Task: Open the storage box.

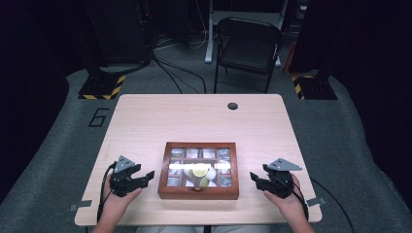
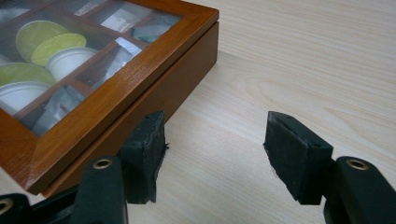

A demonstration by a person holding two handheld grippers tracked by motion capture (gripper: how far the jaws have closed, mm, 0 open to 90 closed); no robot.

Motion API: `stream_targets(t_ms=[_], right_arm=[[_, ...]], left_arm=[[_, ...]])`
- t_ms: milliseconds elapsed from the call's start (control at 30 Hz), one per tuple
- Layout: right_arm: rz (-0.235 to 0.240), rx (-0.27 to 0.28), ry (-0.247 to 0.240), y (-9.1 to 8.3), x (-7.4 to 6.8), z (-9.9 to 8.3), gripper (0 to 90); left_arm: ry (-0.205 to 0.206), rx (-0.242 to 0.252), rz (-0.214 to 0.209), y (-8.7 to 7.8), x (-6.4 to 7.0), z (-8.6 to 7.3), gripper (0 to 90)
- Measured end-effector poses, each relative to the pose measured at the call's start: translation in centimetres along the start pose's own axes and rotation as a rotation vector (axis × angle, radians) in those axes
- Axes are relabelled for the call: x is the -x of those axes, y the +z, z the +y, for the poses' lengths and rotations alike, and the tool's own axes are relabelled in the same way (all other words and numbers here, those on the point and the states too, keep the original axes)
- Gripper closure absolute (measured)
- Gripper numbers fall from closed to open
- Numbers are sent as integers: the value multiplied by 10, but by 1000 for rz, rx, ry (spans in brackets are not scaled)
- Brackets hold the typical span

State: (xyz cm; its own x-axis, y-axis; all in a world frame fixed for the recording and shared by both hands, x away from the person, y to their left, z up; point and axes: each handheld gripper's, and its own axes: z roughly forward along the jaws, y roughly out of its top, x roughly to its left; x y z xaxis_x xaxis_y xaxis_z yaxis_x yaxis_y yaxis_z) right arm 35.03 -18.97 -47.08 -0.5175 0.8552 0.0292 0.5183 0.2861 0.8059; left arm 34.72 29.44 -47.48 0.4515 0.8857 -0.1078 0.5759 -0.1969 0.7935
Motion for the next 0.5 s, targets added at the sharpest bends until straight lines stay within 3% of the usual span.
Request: stream_targets(t_ms=[500], right_arm=[[35, 14, -11, -11, -15, -5, 380]], left_arm=[[-4, 8, -27, -13, 12, -6, 347]])
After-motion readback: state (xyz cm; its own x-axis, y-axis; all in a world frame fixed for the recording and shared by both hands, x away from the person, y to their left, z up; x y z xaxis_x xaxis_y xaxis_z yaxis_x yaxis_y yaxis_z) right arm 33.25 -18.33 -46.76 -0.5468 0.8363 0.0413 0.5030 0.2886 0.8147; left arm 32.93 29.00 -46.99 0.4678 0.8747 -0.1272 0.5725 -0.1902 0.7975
